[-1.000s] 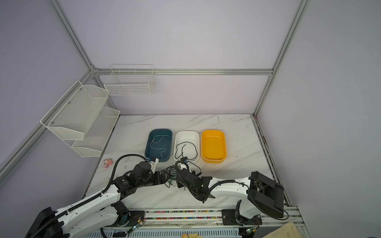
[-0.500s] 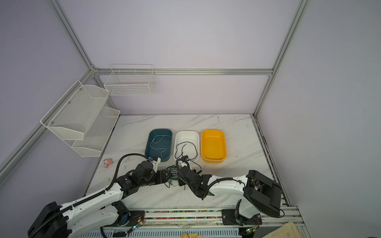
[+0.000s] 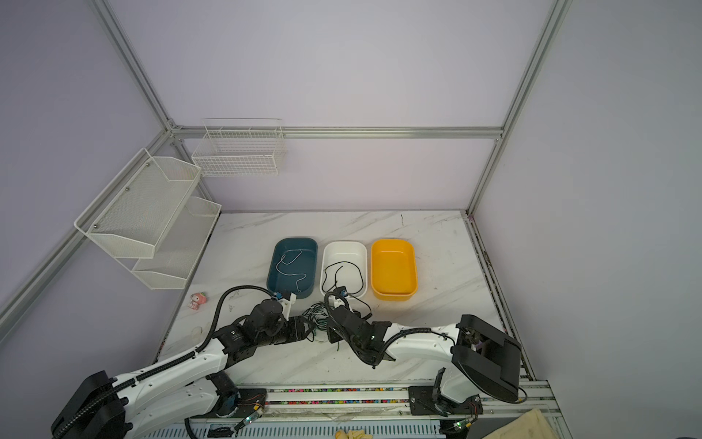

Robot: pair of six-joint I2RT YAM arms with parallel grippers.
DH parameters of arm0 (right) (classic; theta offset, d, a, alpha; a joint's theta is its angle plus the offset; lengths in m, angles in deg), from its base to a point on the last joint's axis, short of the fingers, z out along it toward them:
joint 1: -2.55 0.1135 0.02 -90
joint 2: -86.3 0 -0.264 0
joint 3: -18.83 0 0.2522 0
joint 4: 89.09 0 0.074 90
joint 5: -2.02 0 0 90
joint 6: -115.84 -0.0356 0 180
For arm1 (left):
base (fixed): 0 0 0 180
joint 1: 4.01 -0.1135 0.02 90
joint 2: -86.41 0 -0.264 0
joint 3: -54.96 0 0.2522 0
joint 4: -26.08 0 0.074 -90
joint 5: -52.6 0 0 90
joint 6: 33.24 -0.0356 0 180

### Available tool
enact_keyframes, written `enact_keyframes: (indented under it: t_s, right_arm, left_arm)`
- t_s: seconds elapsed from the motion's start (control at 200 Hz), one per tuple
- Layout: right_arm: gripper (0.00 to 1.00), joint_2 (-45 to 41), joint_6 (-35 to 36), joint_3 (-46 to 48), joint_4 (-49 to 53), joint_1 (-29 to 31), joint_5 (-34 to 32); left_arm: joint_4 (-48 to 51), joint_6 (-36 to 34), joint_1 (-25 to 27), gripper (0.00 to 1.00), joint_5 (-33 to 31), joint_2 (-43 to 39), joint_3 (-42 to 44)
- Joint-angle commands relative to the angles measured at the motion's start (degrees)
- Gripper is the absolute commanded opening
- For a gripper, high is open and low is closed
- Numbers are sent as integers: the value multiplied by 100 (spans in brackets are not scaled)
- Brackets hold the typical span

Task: Untangle the cables

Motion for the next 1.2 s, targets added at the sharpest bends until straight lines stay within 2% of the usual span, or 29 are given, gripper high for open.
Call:
enact_keyframes:
  t_s: [0.0, 0.22, 0.37, 0.52, 0.735, 0.83, 0.935, 1.115, 1.2]
  right_arm:
    - [0, -298, 95, -60, 168, -17, -96]
    - [0, -1010, 292, -90, 342, -18, 15]
    - [0, -1482, 595, -131, 311, -17, 404]
    - [2, -1669, 676, -206, 453, -18, 510]
    - [7, -2227, 599, -107, 638, -17, 448]
    - [10, -2386, 566, 6, 708, -25, 423]
    - [8, -2389, 529, 159, 740, -26, 481]
    - [0, -2407, 491, 415, 704, -34, 498]
    - [0, -2442, 533, 525, 656, -34, 500]
  left_arm:
    - [-215, 11, 40, 47, 1, 3, 175]
    - [-326, 20, 48, 47, 25, 118, 169]
    - [-393, 28, 57, 46, 48, 198, 173]
    - [-472, 46, 79, 46, 71, 275, 171]
    - [-479, 29, 102, 33, 102, 278, 191]
    - [-469, 7, 102, 31, 142, 206, 180]
    - [-396, -45, 102, 32, 279, -42, 29]
    - [76, -366, 102, 41, 365, -613, -467]
    - [205, -518, 102, 46, 418, -873, -635]
